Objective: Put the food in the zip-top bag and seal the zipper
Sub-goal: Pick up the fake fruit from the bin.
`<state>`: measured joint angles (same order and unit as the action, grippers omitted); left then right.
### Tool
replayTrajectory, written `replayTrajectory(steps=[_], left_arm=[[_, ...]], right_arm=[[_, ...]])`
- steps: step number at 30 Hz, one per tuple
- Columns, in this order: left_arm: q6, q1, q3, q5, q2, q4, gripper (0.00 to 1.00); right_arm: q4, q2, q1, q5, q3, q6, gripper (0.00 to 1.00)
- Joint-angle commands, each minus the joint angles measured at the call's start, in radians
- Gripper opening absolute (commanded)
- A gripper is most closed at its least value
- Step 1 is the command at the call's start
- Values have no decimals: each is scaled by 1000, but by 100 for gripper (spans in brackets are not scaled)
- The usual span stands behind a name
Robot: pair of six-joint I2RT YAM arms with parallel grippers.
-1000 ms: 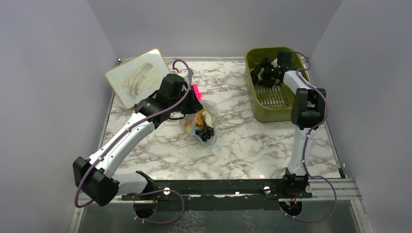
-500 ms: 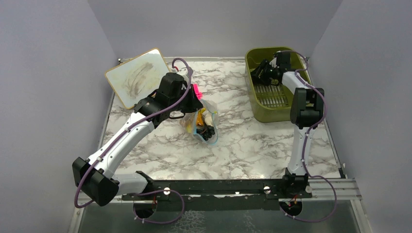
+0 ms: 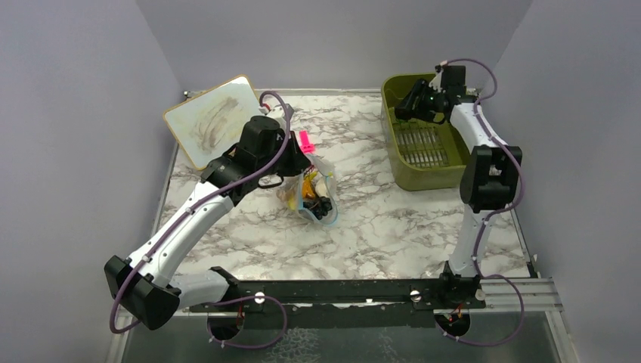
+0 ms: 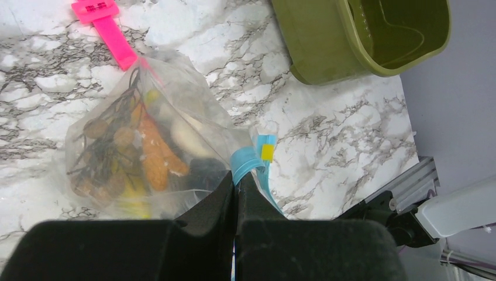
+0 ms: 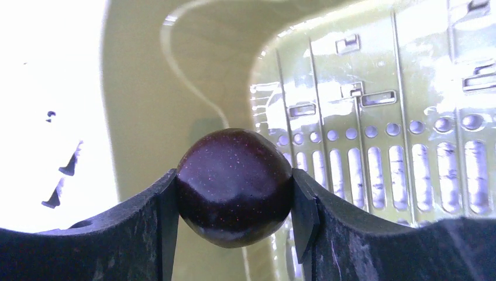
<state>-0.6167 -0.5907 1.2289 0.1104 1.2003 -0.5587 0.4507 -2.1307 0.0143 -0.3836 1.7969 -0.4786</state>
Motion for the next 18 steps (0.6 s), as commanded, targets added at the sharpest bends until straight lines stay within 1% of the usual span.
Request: replayTrajectory(steps=[1, 5, 7, 11, 15, 18], left_arm=[[27, -1, -19, -39, -66, 35, 0], [23, -1, -28, -51, -89, 36, 0], [14, 0, -34, -55, -101, 38, 0], [10, -1, -57, -51, -124, 38, 0], [-8, -1, -80, -53, -150, 41, 0], [-14, -1, -90, -26, -149, 46, 0]], right_arm=[[51, 164, 1, 51, 22, 55, 38], [123, 257, -1, 32, 31, 83, 37], [141, 310, -4, 20, 9, 98, 37], [135, 442, -15, -2, -88, 116, 37], [122, 583, -47, -42, -204, 128, 37], [100, 671, -81, -70, -285, 134, 37]])
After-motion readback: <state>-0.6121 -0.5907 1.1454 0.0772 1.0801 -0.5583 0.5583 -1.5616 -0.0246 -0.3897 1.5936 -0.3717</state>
